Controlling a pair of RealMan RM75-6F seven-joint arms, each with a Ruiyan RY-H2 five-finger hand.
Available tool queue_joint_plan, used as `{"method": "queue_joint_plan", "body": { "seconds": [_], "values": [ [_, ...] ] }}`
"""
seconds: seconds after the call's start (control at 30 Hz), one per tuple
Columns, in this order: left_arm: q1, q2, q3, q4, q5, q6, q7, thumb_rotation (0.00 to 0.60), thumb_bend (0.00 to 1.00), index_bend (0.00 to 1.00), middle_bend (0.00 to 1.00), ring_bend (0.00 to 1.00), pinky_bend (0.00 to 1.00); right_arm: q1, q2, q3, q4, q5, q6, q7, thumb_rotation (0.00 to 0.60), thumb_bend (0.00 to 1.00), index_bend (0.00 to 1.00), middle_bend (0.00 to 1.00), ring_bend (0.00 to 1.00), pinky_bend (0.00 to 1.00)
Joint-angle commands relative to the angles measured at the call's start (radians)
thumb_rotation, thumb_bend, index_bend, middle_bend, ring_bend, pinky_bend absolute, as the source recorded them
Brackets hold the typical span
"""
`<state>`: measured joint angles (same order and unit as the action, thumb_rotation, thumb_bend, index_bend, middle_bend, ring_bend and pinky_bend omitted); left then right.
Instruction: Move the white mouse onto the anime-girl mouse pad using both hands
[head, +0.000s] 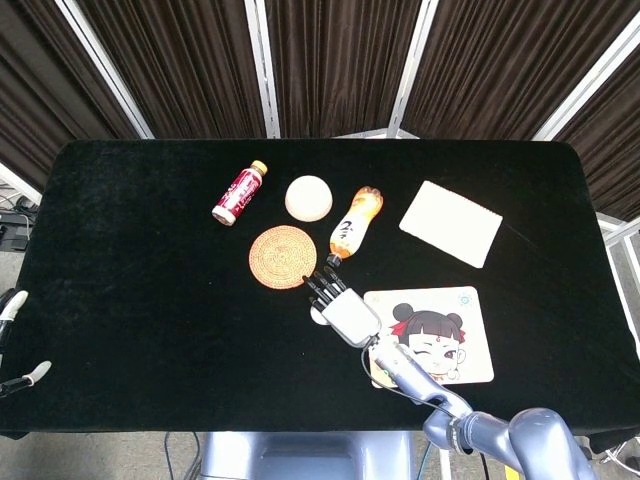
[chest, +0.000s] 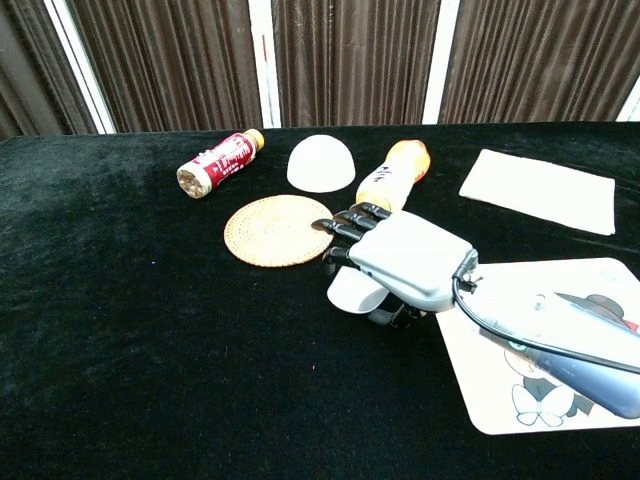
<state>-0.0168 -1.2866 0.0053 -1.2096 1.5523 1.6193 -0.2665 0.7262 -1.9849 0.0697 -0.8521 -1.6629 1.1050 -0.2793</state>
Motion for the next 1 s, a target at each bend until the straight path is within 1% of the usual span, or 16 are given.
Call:
{"method": "queue_joint_plan", "body": {
  "seconds": [0.03,0.17,0.57,0.77,1.0],
  "values": [
    [-0.001,0.002,0.001,-0.002,0.003,-0.002,-0.001,0.600,0.12,0.00,0.00,0.00,0.00,0.005,0.000,0.002,-0.002,0.005,-0.002,-0.022,0.600,0.00,0.27,0.00,0.00,0.00],
    [-0.001,0.004,0.002,-0.004,0.006,-0.005,-0.005,0.600,0.12,0.00,0.00,0.00,0.00,0.008,0.006,0.004,-0.010,0.009,-0.005,-0.071,0.600,0.00,0.27,0.00,0.00,0.00],
    [-0.003,0.014,0.002,-0.015,0.012,-0.019,-0.020,0.600,0.12,0.00,0.00,0.00,0.00,-0.014,0.053,0.032,-0.135,0.072,-0.010,-0.252,0.600,0.00,0.27,0.00,0.00,0.00],
    [-0.001,0.017,0.004,-0.025,0.021,-0.013,-0.020,0.600,0.12,0.00,0.00,0.00,0.00,-0.012,0.071,0.038,-0.168,0.098,-0.034,-0.297,0.600,0.00,0.27,0.00,0.00,0.00],
    [-0.002,0.019,0.005,-0.032,0.025,-0.015,-0.016,0.600,0.12,0.00,0.00,0.00,0.00,-0.002,0.062,0.039,-0.150,0.107,-0.046,-0.294,0.600,0.00,0.27,0.00,0.00,0.00]
  ]
}}
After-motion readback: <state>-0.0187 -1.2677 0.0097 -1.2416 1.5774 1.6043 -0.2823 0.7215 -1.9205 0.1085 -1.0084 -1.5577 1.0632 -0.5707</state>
